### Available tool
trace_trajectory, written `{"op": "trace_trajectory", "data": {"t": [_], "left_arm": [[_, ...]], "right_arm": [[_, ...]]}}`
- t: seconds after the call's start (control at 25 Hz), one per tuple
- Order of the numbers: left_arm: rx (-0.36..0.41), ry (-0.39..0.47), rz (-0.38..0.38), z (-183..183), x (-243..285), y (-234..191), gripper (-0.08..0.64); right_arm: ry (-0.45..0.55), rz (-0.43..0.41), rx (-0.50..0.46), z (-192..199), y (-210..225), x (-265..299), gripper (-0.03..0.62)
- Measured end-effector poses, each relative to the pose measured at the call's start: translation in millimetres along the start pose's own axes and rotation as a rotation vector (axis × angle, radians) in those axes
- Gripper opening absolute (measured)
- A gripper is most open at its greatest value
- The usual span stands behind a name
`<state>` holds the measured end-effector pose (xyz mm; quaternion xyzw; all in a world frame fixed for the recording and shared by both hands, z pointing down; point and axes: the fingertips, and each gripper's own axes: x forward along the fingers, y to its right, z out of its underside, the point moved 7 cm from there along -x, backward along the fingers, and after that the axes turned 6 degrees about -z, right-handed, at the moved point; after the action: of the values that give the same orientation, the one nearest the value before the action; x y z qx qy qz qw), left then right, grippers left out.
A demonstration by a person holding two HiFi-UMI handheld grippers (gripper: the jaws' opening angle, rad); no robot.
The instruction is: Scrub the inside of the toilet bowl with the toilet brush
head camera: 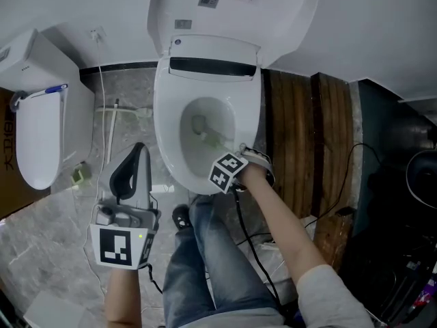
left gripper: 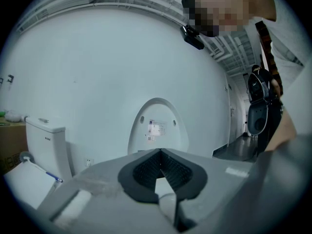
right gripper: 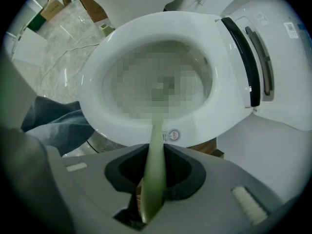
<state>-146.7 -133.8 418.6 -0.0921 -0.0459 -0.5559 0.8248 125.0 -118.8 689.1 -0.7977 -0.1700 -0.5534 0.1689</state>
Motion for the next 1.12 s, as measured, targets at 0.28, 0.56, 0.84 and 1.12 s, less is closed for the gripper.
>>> {"op": "trace_trajectory", "data": {"t": [0.28, 0.56, 0.84, 1.12], "left_arm": [[0.000, 0.005, -0.001, -0.1, -10.8, -1.1, 0.003], [-0.006, 0.008, 0.000, 1.9, -18.7, -1.4, 0.003], [-0.003, 0.015, 0.003, 3.6, -22.1, -2.6, 0.003], [-0.005, 0.013, 0.002, 5.7, -21.2, -1.4, 0.003]], "right_arm": [[0.051, -0.195, 0.131, 1.8, -21.9, -0.1, 0.086], [0.130, -0.407, 0.350, 4.8, -41.5, 2.7, 0.086], [0.204, -0.587, 0.573, 6.5, -57.5, 3.0, 0.089], [0.322, -0.691, 0.692, -7.8, -58.9, -4.9, 0.092]]}}
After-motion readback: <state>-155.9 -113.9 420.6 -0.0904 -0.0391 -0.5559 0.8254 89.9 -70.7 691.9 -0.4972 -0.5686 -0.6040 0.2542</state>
